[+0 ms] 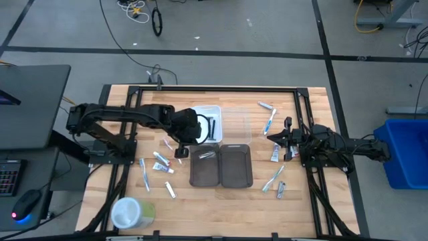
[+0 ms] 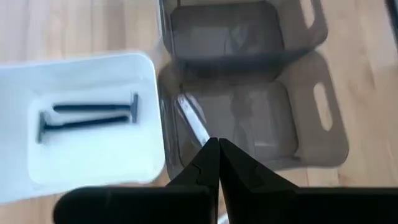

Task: Pick & Place Travel size toiletries
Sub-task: Put the orange toothbrush into the transparent bin

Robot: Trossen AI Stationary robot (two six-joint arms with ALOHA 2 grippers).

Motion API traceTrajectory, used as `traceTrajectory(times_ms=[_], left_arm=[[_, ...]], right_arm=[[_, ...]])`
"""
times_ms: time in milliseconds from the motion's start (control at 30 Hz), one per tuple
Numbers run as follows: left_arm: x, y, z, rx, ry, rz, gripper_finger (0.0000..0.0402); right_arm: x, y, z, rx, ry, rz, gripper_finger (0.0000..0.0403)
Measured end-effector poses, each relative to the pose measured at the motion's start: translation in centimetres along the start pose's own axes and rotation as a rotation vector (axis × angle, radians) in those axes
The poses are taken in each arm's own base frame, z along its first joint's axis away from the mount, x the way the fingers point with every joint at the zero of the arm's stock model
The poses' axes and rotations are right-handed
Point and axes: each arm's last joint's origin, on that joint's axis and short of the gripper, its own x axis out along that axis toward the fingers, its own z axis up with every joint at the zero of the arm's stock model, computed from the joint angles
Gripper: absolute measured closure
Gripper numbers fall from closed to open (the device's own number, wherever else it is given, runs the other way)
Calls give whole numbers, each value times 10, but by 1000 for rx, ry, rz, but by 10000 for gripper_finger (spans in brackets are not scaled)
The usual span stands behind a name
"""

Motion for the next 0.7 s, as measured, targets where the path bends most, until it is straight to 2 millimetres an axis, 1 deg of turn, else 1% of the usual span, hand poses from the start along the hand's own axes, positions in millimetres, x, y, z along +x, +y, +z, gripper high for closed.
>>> traceTrajectory(times_ms=[133,200,267,500,700], left_arm=[[2,-1,-14,-1,6,-8,397],[5,-2,-26,-11,39,-12,397],[6,-2,-34,-26,37,-11,395],[0,-6,-66,-44,56,-9,396],[-2,-8,-83,-76,61,-8,397]], right_arm=[[0,0,0,0,-1,0,390],[0,0,0,0,0,0,390],[0,0,0,0,-1,0,390],[0,0,0,0,-1,0,390],[0,0,0,0,-1,0,390]])
